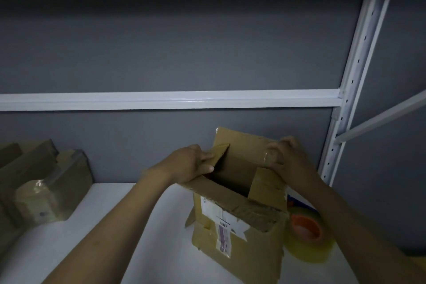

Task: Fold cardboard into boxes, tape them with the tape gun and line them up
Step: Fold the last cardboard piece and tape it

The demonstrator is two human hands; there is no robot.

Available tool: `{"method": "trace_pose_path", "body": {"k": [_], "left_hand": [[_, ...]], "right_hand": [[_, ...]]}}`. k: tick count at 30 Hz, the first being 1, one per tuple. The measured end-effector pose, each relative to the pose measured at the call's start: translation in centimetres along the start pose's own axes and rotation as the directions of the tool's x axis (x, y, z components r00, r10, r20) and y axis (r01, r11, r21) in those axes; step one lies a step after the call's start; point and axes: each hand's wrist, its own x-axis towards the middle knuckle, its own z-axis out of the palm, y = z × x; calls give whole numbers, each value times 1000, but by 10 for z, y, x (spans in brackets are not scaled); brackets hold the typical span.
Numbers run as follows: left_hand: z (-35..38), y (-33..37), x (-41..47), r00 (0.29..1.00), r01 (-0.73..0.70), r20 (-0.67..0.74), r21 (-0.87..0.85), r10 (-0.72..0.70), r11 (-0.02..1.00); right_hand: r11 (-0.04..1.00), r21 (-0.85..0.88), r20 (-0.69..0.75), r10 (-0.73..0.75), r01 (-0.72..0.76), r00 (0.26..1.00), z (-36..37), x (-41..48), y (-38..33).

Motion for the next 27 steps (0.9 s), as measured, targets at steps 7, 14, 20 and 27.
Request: {"method": "trace_pose_path", "body": {"k": [7, 14, 20, 27], "left_hand": [[33, -19, -17, 994, -51, 94, -92, 59, 994], [27, -28, -35, 977, 15, 210, -263, 42, 965], [16, -37, -41, 989, 76, 145, -243, -42, 967], [42, -35, -45, 973, 76, 226, -161, -38, 984]], "right_hand": [[993, 97, -166, -45, 62, 985, 8, -2, 4], [963, 268, -263, 33, 40, 964, 30, -15, -4], [963, 257, -321, 4, 83, 947, 49, -12, -13], [870, 379, 440, 129, -314, 888, 59, -34, 10]]}}
